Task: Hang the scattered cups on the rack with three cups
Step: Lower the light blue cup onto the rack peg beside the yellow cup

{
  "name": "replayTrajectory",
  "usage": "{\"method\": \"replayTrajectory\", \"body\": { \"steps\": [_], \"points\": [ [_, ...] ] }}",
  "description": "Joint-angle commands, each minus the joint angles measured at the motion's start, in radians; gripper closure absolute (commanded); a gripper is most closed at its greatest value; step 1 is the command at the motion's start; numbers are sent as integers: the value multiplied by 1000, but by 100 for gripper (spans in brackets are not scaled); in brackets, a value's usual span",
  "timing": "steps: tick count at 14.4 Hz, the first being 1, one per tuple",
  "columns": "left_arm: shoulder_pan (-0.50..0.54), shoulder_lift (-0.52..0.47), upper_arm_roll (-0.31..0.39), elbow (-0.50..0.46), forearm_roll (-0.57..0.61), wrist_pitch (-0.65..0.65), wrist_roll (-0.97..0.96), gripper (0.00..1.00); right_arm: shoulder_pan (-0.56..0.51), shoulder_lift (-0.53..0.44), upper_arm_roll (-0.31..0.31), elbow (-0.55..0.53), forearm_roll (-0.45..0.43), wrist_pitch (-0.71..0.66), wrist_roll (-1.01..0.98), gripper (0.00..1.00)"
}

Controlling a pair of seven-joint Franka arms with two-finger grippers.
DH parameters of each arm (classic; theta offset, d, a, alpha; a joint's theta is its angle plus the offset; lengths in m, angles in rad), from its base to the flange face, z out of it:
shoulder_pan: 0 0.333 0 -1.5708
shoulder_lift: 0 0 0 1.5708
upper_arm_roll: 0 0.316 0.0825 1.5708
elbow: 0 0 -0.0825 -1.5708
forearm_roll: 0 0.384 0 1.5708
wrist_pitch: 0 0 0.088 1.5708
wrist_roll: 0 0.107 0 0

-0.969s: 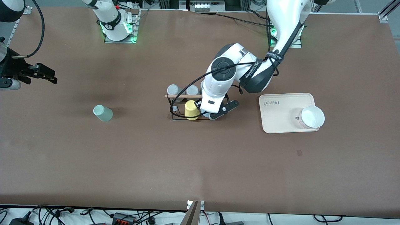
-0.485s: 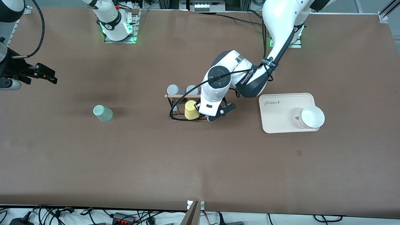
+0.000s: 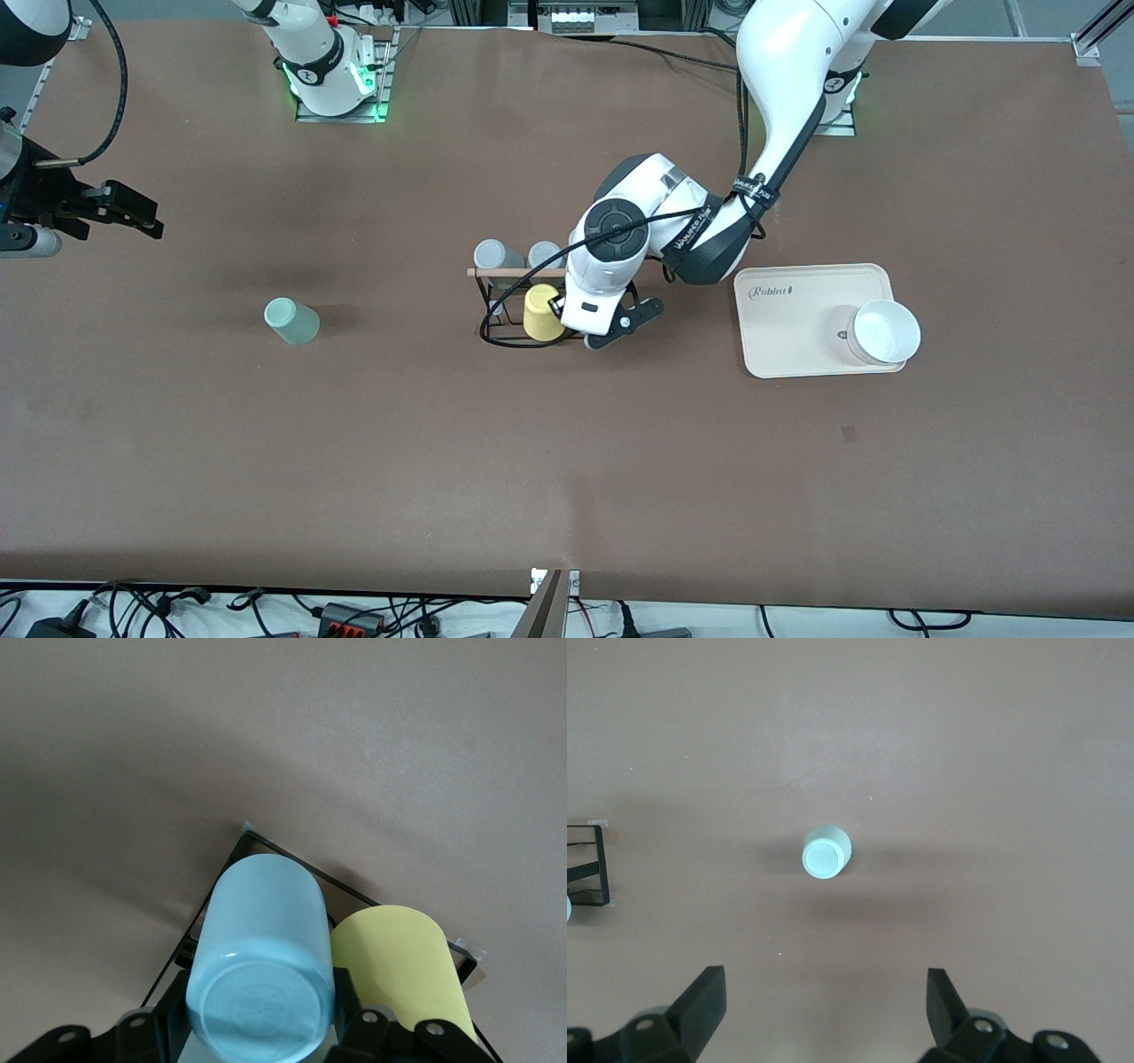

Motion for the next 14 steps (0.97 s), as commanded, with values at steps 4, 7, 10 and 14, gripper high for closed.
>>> {"method": "replayTrajectory", "body": {
  "steps": [4,7,10,14],
  "points": [
    [-5,12,8,34,-9,-12,-4,23,-6,-13,4,-16,-14,9,-2,0],
    [3,-14,9,34,-4,-23,-5,20,-6,-11,4,-16,-14,13,-2,0],
    [9,-65,21,32,3,-32,-4,18,-7,-5,4,-16,-12,13,-2,0],
    [117,-145,23,28,5,-165,94,9,-9,59,4,4,-1,41,0,0]
  ]
}}
